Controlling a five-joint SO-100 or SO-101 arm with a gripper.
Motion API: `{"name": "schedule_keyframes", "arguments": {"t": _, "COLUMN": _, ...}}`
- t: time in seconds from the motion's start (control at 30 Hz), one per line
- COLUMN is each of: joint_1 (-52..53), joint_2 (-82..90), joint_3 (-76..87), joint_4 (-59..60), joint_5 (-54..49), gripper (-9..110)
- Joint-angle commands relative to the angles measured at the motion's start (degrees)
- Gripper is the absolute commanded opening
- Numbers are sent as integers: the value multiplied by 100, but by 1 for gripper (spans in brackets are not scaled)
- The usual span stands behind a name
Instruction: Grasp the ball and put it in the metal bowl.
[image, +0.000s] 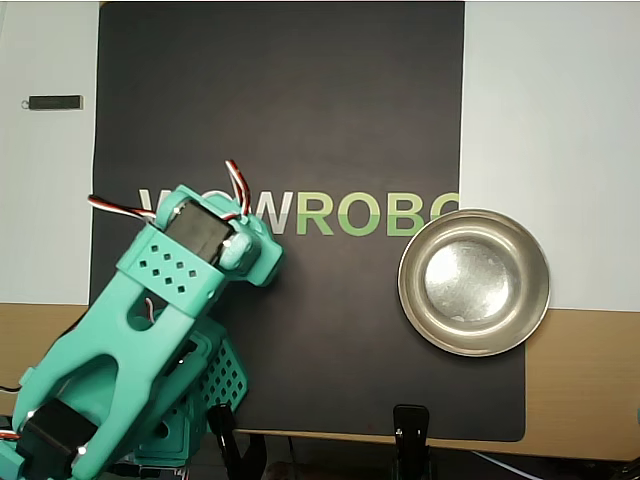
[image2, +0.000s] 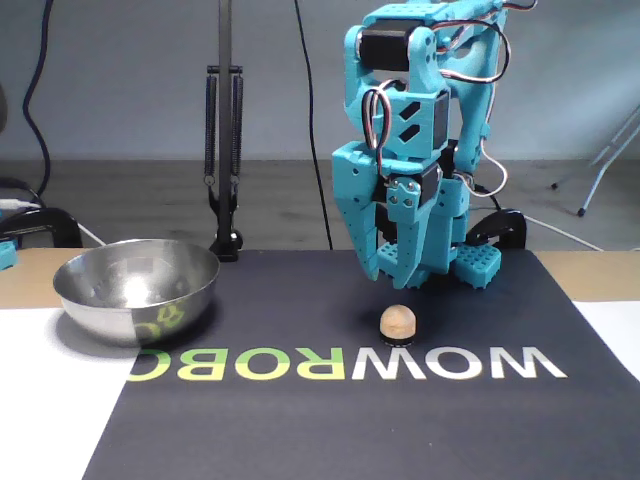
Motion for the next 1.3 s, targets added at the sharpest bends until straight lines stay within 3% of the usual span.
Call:
{"name": "schedule_keyframes", "arguments": {"t": 0.0, "joint_1": -9, "joint_2": 114, "joint_3": 0, "joint_4": 9, "joint_5": -26, "gripper": 31}}
{"name": "schedule_keyframes", "arguments": {"t": 0.33, "joint_1": -18, "joint_2": 105, "joint_3": 0, "joint_4": 9, "joint_5": -26, "gripper": 31}}
{"name": "schedule_keyframes", "arguments": {"t": 0.53, "joint_1": -18, "joint_2": 105, "joint_3": 0, "joint_4": 9, "joint_5": -26, "gripper": 47}}
{"name": "schedule_keyframes", "arguments": {"t": 0.83, "joint_1": -18, "joint_2": 44, "joint_3": 0, "joint_4": 0, "joint_5": -26, "gripper": 48}}
{"name": "schedule_keyframes", "arguments": {"t": 1.27, "joint_1": -18, "joint_2": 97, "joint_3": 747, "joint_4": -949, "joint_5": -18, "gripper": 48}}
